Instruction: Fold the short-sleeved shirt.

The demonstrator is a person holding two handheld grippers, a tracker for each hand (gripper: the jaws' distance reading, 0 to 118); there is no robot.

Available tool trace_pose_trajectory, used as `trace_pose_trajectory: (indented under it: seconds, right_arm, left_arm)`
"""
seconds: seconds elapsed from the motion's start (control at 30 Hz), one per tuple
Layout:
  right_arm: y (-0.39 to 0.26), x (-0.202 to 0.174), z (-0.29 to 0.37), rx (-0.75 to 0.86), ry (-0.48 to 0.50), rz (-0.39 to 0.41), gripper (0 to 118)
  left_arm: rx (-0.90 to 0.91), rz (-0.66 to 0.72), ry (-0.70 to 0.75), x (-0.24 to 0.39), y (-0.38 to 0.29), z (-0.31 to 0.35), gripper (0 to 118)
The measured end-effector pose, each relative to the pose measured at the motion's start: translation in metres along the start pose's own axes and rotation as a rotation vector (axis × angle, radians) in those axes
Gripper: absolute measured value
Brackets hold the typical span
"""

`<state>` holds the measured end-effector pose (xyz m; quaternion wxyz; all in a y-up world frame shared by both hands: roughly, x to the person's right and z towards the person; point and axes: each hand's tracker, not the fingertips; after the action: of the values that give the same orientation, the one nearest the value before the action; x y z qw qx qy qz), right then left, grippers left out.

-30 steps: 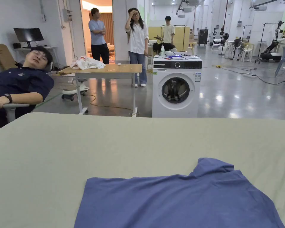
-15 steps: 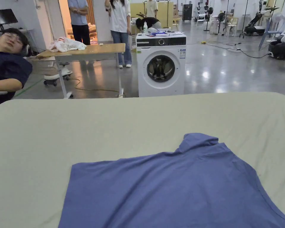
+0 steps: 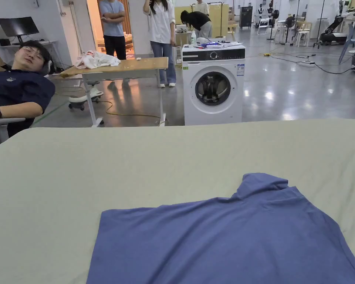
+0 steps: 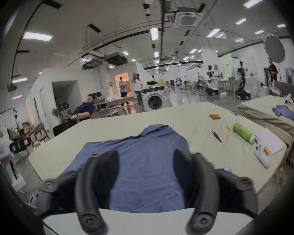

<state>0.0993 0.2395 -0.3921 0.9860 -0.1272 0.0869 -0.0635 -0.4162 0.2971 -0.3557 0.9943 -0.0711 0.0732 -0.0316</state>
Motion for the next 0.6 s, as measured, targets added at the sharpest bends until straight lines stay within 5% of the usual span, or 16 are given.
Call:
trace_pose_trajectory:
  seconds: [0.1,0.17,0.3,0.57,0.6]
  right_arm:
    - [0.0,-0.009,-0.004,0.008,0.002,0.012,4]
    - [-0.004,-0.011,-0.005,0.012,-0.004,0.017,0]
    - [-0.01,-0.015,-0.007,0.007,-0.028,0.025,0]
    - [-0.013,-0.015,-0.007,0.0,-0.027,0.039,0]
    - [-0.014,-0.015,-0.007,-0.006,-0.027,0.039,0]
  left_arm:
    - [0.021,0.001,-0.027,0.007,0.008,0.001,19]
    - [0.034,0.013,-0.087,0.011,0.011,0.001,4]
    - [0.041,0.003,-0.112,0.016,0.01,0.001,0]
    - [-0.064,0.058,-0.155,0.004,-0.011,-0.013,0]
    - [-0.115,0.104,-0.192,-0.006,-0.025,-0.018,11]
